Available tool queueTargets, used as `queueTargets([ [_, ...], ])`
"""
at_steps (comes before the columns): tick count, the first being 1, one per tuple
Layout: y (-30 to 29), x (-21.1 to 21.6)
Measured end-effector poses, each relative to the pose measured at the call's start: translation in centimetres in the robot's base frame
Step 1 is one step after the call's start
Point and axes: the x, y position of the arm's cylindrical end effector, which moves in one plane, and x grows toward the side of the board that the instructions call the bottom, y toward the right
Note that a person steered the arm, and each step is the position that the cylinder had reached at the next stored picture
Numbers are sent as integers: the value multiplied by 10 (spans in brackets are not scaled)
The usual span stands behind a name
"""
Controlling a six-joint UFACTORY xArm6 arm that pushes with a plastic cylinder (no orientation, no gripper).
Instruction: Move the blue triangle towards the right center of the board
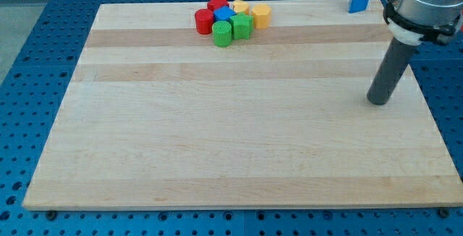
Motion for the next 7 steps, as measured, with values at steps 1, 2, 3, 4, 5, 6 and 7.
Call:
queueTargets([
  [1,61,-8],
  [2,120,-77],
  [3,122,-81],
  [4,121,-107],
  [5,121,-211],
  [6,121,-246],
  [7,119,-266],
])
